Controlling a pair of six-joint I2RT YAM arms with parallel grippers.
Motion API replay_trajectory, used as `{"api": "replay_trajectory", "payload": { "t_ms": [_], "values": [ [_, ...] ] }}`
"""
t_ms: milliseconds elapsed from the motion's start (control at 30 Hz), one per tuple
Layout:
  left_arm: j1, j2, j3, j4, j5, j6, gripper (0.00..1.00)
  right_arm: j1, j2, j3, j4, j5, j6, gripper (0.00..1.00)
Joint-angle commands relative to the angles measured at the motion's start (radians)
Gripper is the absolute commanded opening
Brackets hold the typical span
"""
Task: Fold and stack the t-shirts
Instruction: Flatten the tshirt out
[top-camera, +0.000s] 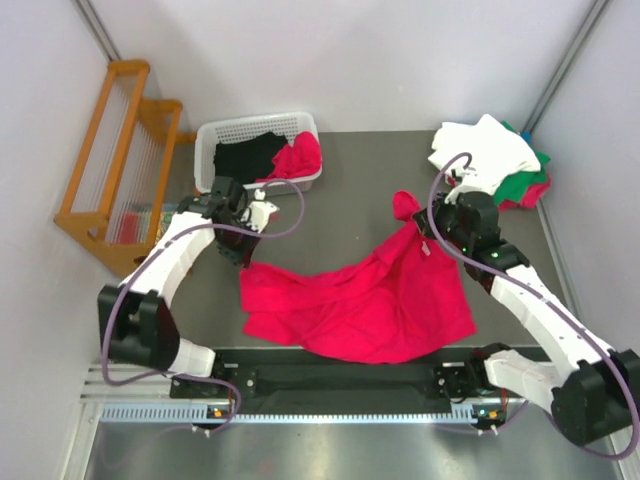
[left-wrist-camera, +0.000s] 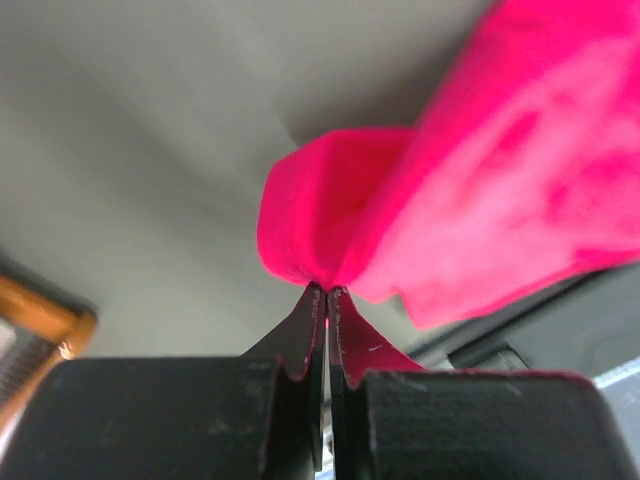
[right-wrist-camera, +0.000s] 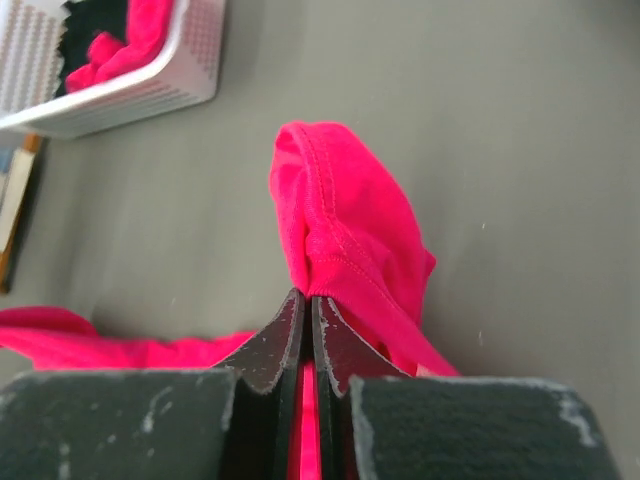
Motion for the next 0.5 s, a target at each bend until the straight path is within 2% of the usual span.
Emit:
{"api": "replay_trajectory", "payload": {
  "t_ms": [0, 167, 300, 467],
  "values": [
    [0.015, 0.194, 0.056, 0.133, -0.076, -0.026, 0.0, -0.031, 0.119, 0.103, 0.21, 0.03, 0.015, 0.0],
    [0.036, 0.336, 0.125, 0.205, -0.114, -0.057, 0.0, -0.06, 0.248, 0.163, 0.266, 0.023, 0.014, 0.0],
    [0.07, 0.446, 0.236, 0.224, -0.116, -0.109, 0.0, -0.086, 0.313, 0.18, 0.29, 0.007, 0.017, 0.0],
    [0.105, 0.483, 0.322, 0.265, -0.165, -0.152, 0.0, -0.105, 0.357, 0.155, 0.322, -0.01, 0.029, 0.0]
  ]
}}
